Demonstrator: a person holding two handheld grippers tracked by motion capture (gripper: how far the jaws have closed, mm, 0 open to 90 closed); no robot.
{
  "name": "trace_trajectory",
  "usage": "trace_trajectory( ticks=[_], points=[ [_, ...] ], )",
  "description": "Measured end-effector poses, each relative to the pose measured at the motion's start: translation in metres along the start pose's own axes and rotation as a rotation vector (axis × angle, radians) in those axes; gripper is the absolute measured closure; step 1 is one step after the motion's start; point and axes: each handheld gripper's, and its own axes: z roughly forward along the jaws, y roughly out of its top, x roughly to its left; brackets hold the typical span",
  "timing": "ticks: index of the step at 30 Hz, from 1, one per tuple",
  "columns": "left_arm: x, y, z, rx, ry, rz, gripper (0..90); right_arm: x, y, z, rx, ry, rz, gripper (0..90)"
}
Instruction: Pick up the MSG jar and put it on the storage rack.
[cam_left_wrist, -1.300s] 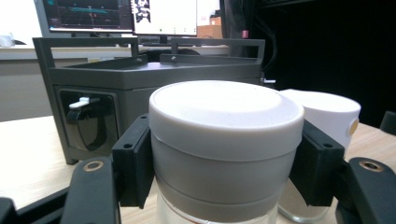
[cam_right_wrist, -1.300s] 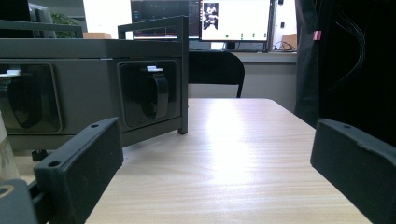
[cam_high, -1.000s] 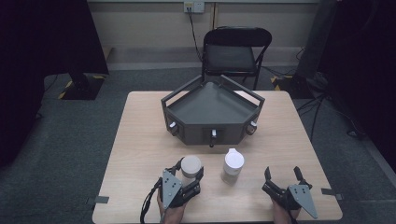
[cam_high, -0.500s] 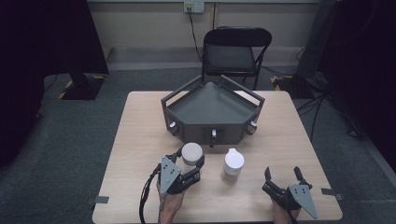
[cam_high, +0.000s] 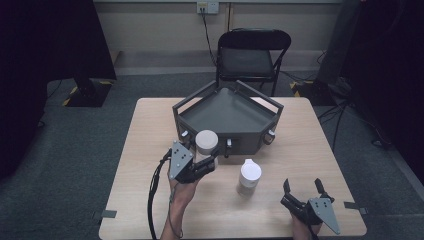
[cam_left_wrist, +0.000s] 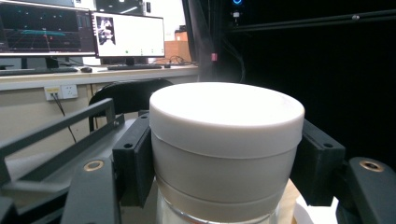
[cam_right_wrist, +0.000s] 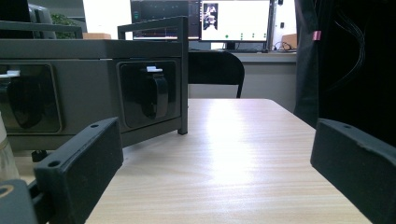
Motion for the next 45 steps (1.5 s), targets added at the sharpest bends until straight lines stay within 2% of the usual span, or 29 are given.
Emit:
trace_trajectory(
  ticks=[9, 12, 16, 21, 25, 28, 33, 36, 38, 40, 42, 45],
  points=[
    [0.013, 0.031, 0.027, 0.006, 0.042, -0.044, 33.8, 0.0, 0.0, 0.0, 0.0, 0.0, 0.0, 0.8],
    [0.012, 0.041, 0.039, 0.007, 0.068, -0.036, 33.8, 0.0, 0.0, 0.0, 0.0, 0.0, 0.0, 0.8],
    [0.012, 0.05, 0.052, -0.006, 0.087, -0.07, 33.8, 0.0, 0.0, 0.0, 0.0, -0.001, 0.0, 0.8],
    [0.003, 0.057, 0.066, -0.001, 0.137, -0.064, 33.8, 0.0, 0.0, 0.0, 0.0, 0.001, 0.0, 0.8],
    [-0.007, 0.064, 0.087, 0.02, 0.226, -0.073, 33.8, -0.001, 0.0, 0.0, 0.0, 0.003, -0.001, 0.9],
    [-0.012, 0.066, 0.102, 0.033, 0.265, -0.046, 33.8, -0.001, 0.0, 0.0, 0.001, 0.004, 0.001, 0.8],
    [-0.014, 0.061, 0.119, 0.049, 0.337, -0.055, 33.8, -0.001, 0.0, 0.0, 0.0, 0.003, 0.001, 0.8],
    [-0.009, 0.063, 0.126, 0.081, 0.35, -0.061, 33.8, -0.001, 0.0, 0.0, 0.0, 0.004, 0.001, 0.8],
    [-0.006, 0.063, 0.126, 0.084, 0.349, -0.063, 33.8, -0.001, 0.0, 0.0, 0.0, 0.004, 0.0, 0.8],
    [-0.007, 0.062, 0.128, 0.094, 0.357, -0.058, 33.8, -0.001, 0.0, 0.0, 0.0, 0.005, 0.0, 0.8],
    [-0.007, 0.06, 0.13, 0.103, 0.35, -0.035, 33.8, -0.001, 0.0, 0.0, 0.0, 0.006, 0.0, 0.8],
    [-0.007, 0.054, 0.133, 0.104, 0.351, -0.041, 33.8, -0.001, 0.0, 0.0, 0.0, 0.006, 0.0, 0.8]
  ],
)
